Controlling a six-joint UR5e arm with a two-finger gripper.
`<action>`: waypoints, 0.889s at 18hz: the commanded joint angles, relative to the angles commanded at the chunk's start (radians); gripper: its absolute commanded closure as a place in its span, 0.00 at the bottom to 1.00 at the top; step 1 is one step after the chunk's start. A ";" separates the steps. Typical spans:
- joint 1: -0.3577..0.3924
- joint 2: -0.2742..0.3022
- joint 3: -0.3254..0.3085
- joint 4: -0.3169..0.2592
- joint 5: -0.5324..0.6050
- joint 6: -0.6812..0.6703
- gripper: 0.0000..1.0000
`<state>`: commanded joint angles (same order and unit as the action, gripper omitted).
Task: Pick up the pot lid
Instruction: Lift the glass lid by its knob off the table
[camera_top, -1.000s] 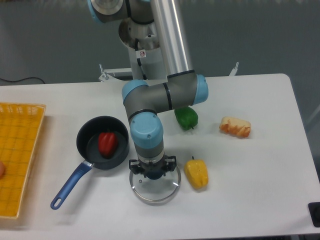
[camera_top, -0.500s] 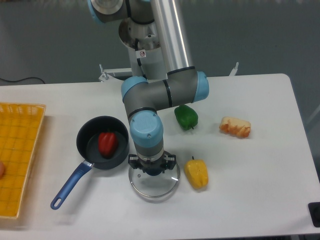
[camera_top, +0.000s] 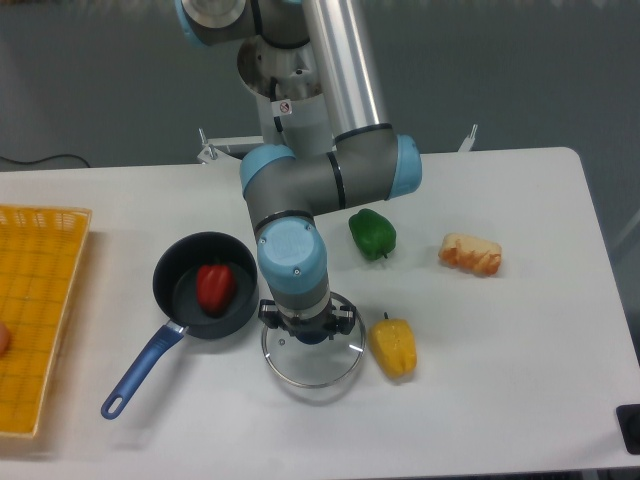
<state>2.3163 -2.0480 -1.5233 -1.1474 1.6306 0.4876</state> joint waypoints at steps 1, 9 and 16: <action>0.000 0.006 0.000 0.000 0.000 0.009 0.43; 0.003 0.012 0.000 0.000 -0.002 0.019 0.43; 0.002 0.017 0.000 -0.008 0.003 0.043 0.43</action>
<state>2.3178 -2.0310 -1.5232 -1.1551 1.6337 0.5307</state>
